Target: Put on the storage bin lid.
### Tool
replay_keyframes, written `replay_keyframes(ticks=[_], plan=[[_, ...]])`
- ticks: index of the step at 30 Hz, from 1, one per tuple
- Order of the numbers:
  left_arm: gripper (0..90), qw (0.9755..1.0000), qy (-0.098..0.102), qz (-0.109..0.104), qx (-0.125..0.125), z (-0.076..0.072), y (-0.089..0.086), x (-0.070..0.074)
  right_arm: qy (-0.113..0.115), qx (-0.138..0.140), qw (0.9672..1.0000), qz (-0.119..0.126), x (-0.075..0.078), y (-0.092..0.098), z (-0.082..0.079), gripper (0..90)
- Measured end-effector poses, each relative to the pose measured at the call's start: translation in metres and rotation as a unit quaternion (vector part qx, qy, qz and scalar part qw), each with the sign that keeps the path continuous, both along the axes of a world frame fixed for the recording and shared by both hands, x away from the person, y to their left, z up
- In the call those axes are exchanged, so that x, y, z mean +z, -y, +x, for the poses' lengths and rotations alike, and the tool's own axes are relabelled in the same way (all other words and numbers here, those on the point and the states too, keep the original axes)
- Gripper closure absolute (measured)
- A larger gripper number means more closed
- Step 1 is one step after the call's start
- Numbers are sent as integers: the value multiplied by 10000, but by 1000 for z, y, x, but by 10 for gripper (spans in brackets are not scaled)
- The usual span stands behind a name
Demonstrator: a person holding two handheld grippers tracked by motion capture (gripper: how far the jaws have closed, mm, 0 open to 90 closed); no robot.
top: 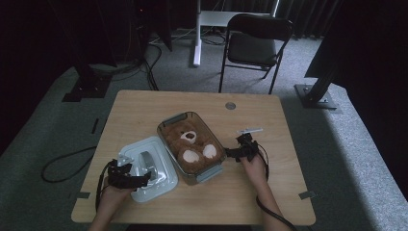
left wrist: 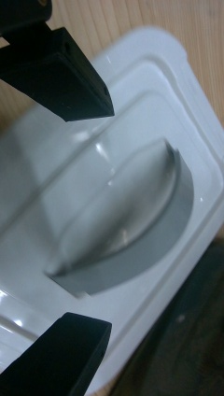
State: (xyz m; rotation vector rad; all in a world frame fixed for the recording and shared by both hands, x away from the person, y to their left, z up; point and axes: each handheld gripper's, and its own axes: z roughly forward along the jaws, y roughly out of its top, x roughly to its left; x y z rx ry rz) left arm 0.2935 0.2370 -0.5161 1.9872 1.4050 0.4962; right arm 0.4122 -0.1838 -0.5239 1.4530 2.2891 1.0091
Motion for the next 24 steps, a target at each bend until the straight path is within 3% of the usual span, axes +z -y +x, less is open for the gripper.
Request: replay_keyframes(ticks=[7, 13, 14, 18, 19, 20, 21, 24], plan=[[21, 9999, -38, 25, 92, 19, 16, 2, -33, 28, 10000, -3, -2, -3, -1, 123], [75, 9997, -140, 136, 148, 31, 24, -7, 66, 35, 10000, 52, 3, -7, -2, 123], [195, 9996, -148, 184, 136, 32, 24, -9, 84, 58, 9999, 63, 4, -9, -2, 122], [348, 9997, -108, 106, 168, 32, 22, -12, 114, 84, 9999, 83, 5, -11, -3, 123], [348, 9998, -88, 9, 164, 31, 20, -12, 121, 97, 9998, 101, 5, -12, -3, 123], [476, 9999, -85, -29, 129, 31, 19, -11, 107, 110, 9998, 116, 5, -14, -3, 123], [530, 9999, -83, -24, 143, 31, 19, -11, 117, 132, 9998, 122, 4, -15, -3, 123], [575, 9997, -107, -176, 162, 31, 13, -11, 96, 198, 9996, 174, 3, -19, -5, 133]])
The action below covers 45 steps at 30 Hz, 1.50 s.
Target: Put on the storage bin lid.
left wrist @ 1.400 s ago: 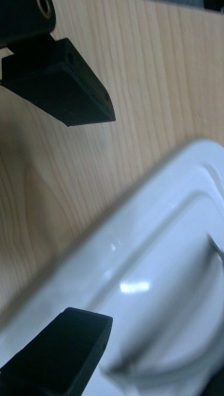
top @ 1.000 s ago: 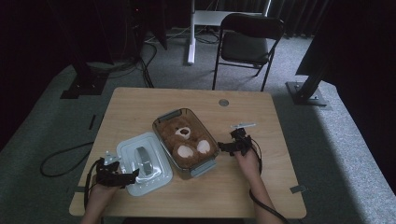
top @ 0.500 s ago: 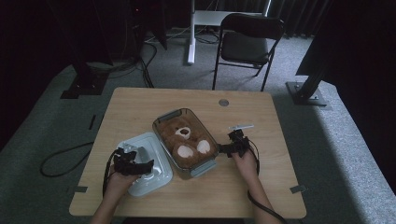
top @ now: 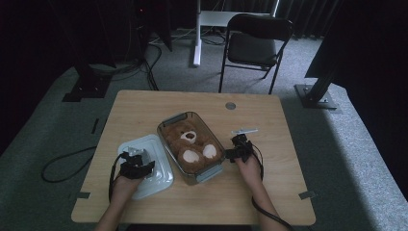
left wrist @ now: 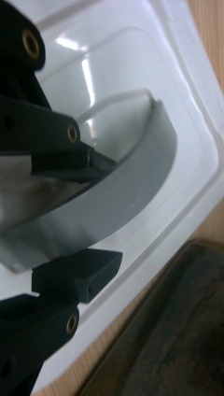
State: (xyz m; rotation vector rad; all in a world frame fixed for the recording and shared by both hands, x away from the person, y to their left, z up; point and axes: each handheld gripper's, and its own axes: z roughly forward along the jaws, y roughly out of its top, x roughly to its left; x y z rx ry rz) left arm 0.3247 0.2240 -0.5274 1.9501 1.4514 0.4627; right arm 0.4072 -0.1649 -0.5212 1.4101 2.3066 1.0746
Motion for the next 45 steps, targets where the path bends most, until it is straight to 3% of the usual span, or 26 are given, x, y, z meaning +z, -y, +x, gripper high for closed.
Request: replay_keyframes(ticks=[3, 6, 9, 13, 18, 20, 23, 27, 29, 31, 36, 39, 45], plan=[[641, 9998, -16, -195, 77, -2, -7, 2, -58, -27, 9998, 200, -4, -1, -1, 131], [694, 9992, 97, -367, 118, -7, -14, 8, -173, 13, 9989, 443, -9, 0, -2, 131], [716, 9990, 244, -352, 149, -13, -20, 17, -242, 52, 9973, 692, -12, 0, -3, 132], [718, 9980, 348, -497, 169, -19, -29, 27, -303, 203, 9952, 908, -14, -3, -8, 132], [719, 9949, 619, -772, 208, -31, -47, 51, -210, 370, 9955, 842, -15, -12, -18, 134], [719, 9939, 753, -773, 212, -35, -50, 60, -180, 490, 9955, 792, -14, -18, -22, 134], [719, 9924, 1051, -580, 271, -45, -55, 78, -164, 616, 9951, 757, -13, -25, -24, 134], [720, 9888, 1292, -699, 274, -54, -62, 96, -117, 755, 9946, 698, -11, -35, -28, 134], [721, 9864, 1383, -866, 213, -58, -65, 106, -124, 837, 9940, 688, -10, -40, -30, 134], [721, 9856, 1395, -947, 137, -60, -65, 110, -126, 872, 9938, 677, -10, -42, -31, 134], [721, 9803, 1464, -1296, -296, -62, -55, 128, -106, 1125, 9915, 651, -8, -57, -37, 133], [722, 9777, 1528, -1376, -435, -61, -48, 134, -64, 1218, 9908, 592, -6, -65, -39, 133], [722, 9752, 1366, -1545, -800, -51, -28, 135, -74, 1487, 9873, 554, -4, -81, -43, 127]])
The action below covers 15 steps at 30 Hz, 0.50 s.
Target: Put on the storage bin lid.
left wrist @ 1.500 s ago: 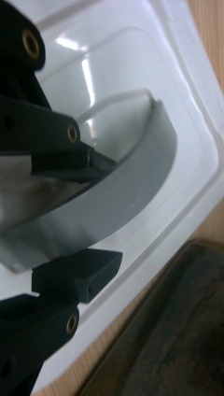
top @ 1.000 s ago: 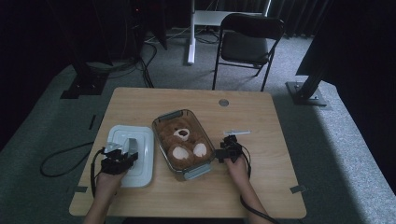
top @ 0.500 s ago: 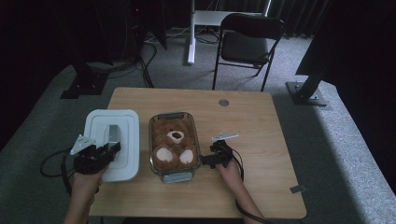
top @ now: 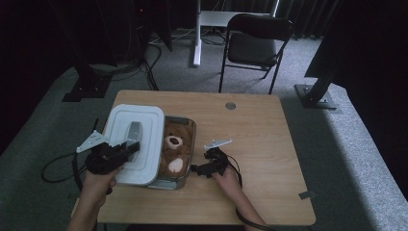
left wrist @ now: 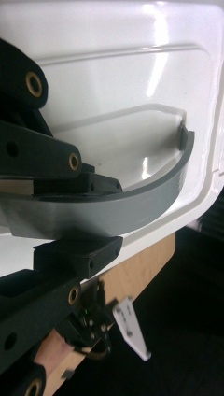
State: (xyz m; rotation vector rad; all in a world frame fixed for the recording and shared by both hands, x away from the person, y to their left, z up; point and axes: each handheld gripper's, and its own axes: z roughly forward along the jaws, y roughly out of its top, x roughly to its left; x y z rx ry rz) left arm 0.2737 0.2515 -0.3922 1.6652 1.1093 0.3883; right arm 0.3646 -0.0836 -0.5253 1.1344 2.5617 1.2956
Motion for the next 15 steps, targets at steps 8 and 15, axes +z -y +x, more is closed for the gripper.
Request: replay_keyframes(ticks=[8, 15], plan=[[722, 9987, -266, -61, -434, 22, 38, -7, 105, -103, 9999, -92, -2, 4, -1, 125], [722, 9967, -509, -95, -618, 37, 59, -18, 78, -349, 9994, -38, -6, 19, 0, 125]])
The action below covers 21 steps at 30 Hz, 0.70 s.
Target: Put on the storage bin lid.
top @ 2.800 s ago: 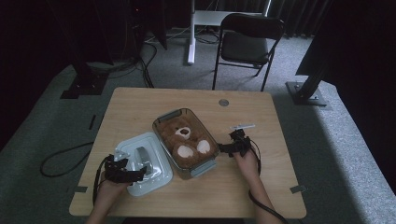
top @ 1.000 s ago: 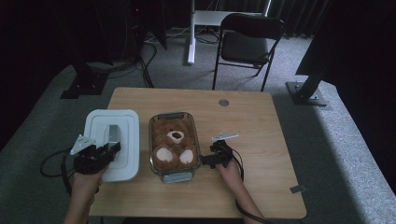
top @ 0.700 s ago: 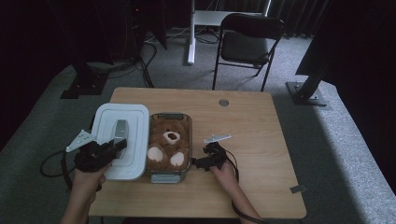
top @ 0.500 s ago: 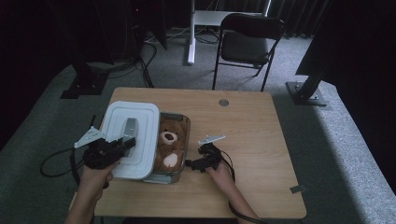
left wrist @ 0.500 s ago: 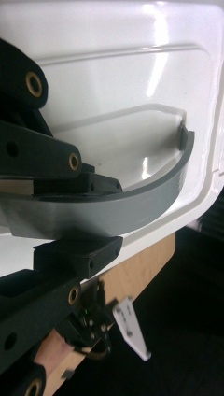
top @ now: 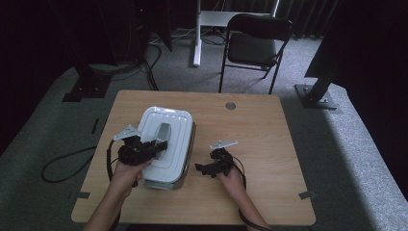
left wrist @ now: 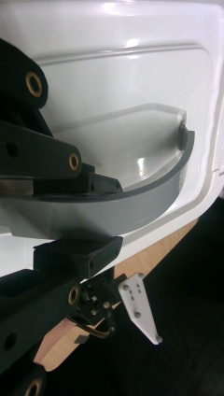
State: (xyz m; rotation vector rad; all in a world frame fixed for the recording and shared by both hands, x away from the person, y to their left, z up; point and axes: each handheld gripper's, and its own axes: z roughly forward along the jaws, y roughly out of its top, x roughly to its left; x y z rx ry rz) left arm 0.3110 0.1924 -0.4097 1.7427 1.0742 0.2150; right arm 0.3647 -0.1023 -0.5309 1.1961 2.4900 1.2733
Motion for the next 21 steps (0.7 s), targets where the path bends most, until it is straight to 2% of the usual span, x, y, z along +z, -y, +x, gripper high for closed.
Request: replay_keyframes(ticks=[5, 9, 12, 15, 18, 21], plan=[[723, 9999, -75, 93, 60, 8, 8, -4, -42, -85, 10000, -18, -2, 5, 1, 125], [725, 9998, -160, 44, 74, 10, 12, -6, -44, -129, 9999, 1, -2, 8, 1, 126], [725, 9997, -188, 145, 80, 10, 18, -9, -65, -171, 9998, 16, -3, 10, 1, 126], [724, 9995, -227, 166, 123, 12, 17, -12, -71, -186, 9998, 13, -4, 11, 2, 126], [722, 9993, -321, 83, 177, 15, 13, -16, -81, -203, 9998, 21, -6, 12, 1, 125], [721, 9989, -398, 126, 219, 17, 14, -19, -105, -207, 9997, 22, -7, 12, 1, 125]])
